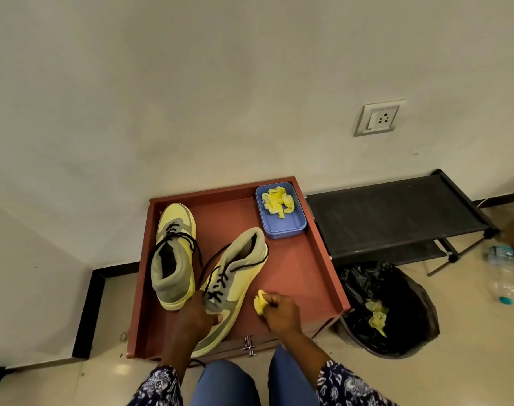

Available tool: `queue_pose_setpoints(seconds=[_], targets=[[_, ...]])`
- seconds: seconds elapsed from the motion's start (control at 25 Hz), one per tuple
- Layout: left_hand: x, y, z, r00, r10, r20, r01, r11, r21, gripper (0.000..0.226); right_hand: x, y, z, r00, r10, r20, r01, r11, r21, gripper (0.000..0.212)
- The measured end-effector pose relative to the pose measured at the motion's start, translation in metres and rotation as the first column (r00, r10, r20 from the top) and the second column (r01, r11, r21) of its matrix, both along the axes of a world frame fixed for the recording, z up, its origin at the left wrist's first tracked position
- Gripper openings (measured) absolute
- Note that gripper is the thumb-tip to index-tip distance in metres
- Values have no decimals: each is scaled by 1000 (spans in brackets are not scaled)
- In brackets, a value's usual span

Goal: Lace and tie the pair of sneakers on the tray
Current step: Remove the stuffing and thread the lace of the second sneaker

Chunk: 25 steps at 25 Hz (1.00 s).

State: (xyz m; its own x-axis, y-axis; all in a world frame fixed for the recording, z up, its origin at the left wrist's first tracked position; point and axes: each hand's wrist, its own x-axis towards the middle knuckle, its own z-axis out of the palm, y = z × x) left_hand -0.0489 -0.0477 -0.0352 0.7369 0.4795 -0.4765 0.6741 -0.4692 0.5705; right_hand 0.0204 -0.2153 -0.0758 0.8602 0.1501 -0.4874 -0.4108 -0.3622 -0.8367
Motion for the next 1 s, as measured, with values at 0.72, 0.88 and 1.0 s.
queue_pose_setpoints(seconds=[0.72,0.88,1.0], targets=[[9,3,7,991,-130,32,131,991,-18,67,11,36,-11,958,-243,-153,246,969,3,21],[8,2,5,995,-79,63,82,995,-48,64,-11,37,-5,984,-149,-97,149,989,-6,13],[9,0,5,996,-58,73,62,997,-46,65,-11,27,5,984,-158,-86,162,986,37,13]])
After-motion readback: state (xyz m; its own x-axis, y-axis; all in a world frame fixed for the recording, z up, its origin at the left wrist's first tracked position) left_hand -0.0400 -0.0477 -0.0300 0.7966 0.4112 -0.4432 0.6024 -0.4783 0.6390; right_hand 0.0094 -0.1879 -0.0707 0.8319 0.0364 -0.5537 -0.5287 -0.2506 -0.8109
